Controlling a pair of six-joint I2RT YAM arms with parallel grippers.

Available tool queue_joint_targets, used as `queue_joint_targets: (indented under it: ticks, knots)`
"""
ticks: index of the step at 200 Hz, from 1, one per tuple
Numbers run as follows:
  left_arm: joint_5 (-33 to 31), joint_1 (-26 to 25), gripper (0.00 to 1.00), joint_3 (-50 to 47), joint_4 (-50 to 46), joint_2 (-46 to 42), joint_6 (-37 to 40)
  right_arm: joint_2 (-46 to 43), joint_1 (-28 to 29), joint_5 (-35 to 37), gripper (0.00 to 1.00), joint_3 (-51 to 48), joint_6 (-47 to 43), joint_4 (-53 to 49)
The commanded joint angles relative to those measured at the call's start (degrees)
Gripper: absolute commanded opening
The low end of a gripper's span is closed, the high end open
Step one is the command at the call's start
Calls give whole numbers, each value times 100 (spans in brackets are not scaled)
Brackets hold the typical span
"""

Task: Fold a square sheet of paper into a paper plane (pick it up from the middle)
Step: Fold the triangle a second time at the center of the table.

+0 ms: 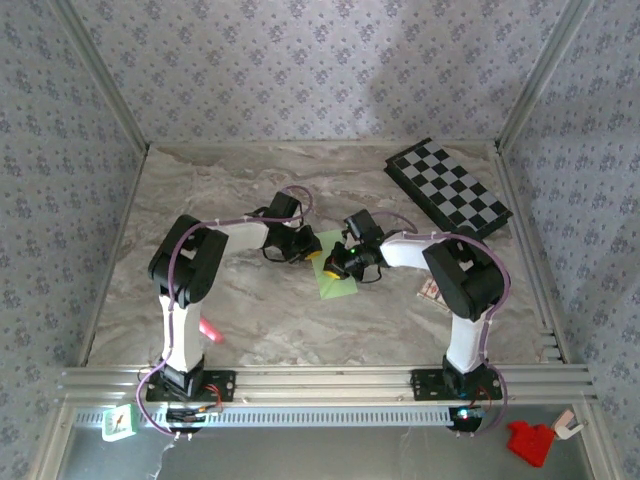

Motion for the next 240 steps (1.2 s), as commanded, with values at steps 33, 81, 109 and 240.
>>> queue_joint_targets:
  ticks: [33, 81, 109, 240]
  knots:
    - [-102, -24, 13, -214, -339, 54, 8, 201, 31, 169, 5, 130, 133, -211]
    - [-177, -15, 13, -238, -348, 9, -3, 174, 37, 216, 5, 125, 120, -308]
    - [-164, -9, 13, -230, -347, 2, 8, 146, 37, 229, 6, 125, 85, -389]
    - [-513, 735, 38, -709, -383, -1345, -519, 209, 43, 148, 38, 193, 41, -395]
